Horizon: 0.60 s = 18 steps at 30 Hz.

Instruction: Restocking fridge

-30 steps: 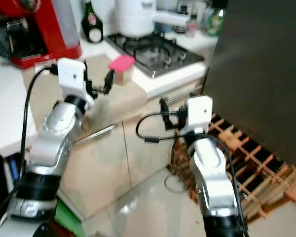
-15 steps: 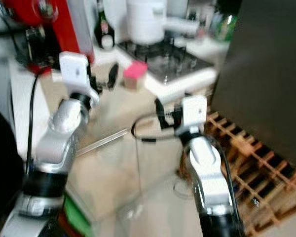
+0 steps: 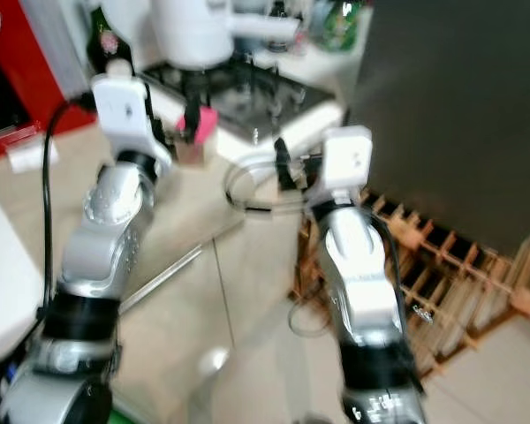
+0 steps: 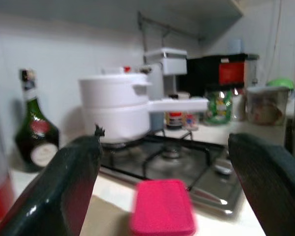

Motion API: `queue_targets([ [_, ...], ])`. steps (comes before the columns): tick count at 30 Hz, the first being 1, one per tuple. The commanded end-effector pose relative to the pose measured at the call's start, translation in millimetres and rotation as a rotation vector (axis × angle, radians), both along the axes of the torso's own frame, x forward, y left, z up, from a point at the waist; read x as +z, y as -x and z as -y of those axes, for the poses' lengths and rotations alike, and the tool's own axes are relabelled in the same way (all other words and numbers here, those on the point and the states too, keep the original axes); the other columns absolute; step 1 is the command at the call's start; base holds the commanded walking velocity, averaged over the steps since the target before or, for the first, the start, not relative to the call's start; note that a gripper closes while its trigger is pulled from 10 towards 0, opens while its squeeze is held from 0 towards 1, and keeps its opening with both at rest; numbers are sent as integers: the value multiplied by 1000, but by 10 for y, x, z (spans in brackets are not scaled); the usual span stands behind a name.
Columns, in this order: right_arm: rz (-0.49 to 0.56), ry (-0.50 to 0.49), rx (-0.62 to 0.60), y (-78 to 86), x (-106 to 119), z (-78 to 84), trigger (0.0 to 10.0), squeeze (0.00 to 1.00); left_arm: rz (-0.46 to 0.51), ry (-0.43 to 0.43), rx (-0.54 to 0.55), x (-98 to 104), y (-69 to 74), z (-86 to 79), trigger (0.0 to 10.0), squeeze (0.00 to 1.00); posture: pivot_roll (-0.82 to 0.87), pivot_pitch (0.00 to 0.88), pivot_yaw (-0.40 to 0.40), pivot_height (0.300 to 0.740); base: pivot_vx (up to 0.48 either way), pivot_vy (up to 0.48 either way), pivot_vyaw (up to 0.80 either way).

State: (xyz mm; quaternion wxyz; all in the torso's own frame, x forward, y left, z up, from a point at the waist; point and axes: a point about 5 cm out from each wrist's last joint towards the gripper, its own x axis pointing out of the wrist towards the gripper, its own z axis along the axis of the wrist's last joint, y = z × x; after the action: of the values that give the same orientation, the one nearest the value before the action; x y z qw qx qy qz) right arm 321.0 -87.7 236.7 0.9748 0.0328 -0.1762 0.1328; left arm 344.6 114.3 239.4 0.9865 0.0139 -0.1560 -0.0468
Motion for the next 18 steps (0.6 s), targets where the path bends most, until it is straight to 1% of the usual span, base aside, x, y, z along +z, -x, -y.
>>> queue_targets([
  [1, 7, 15, 20, -51, 59, -101, 10000, 0, -4, -3, 27, -2, -12, -47, 10000, 0, -55, 0, 54, 740, 0, 0, 0],
  [3, 17, 13, 26, -72, 98, -128, 10000, 0, -5, -6, 27, -2, -12, -45, 10000, 0, -55, 0, 54, 740, 0, 0, 0],
  [5, 28, 10, 31, -160, 172, -164, 10000, 0, -7, -27, 31, -6, -10, -40, 10000, 0, -40, 0, 48, 740, 0, 0, 0],
  [7, 25, 17, 30, -221, 197, -166, 10000, 0, -9, -47, 34, -12, -5, -43, 10000, 0, -28, 0, 40, 740, 0, 0, 0],
  [9, 26, 21, 39, -222, 195, -127, 10000, 0, -8, -91, 12, -19, 8, -15, 10000, 0, -16, 0, 31, 740, 0, 0, 0],
  [10, 12, 19, 28, -210, 149, -60, 10000, 0, -1, -105, 4, -17, 26, -13, 10000, 0, -12, 0, 29, 740, 0, 0, 0],
  [11, -6, 15, 8, -181, 82, 19, 10000, 0, 3, -123, -13, -28, 52, -7, 10000, 0, -12, 0, 31, 740, 0, 0, 0],
  [12, -24, 13, -22, -80, -30, 134, 10000, 0, 1, -148, -37, -66, 112, -16, 10000, 0, -15, 0, 36, 740, 0, 0, 0],
  [13, -24, 13, -22, -80, -30, 134, 10000, 0, 1, -148, -37, -66, 112, -16, 10000, 0, -15, 0, 36, 740, 0, 0, 0],
  [14, -22, 14, -28, -42, -53, 156, 10000, 0, -3, -151, -43, -81, 133, -25, 10000, 0, -17, 0, 37, 740, 0, 0, 0],
  [15, -1, 48, -46, 86, -124, 199, 10000, 0, -18, -143, -68, -141, 213, -58, 10000, 0, -24, 0, 41, 740, 0, 0, 0],
  [16, -1, 48, -46, 86, -124, 199, 10000, 0, -18, -143, -68, -141, 213, -58, 10000, 0, -24, 0, 41, 740, 0, 0, 0],
  [18, 3, 59, -87, 281, -247, 302, 10000, 0, -32, -98, -77, -207, 341, -100, 10000, 0, -29, 0, 45, 740, 0, 0, 0],
])
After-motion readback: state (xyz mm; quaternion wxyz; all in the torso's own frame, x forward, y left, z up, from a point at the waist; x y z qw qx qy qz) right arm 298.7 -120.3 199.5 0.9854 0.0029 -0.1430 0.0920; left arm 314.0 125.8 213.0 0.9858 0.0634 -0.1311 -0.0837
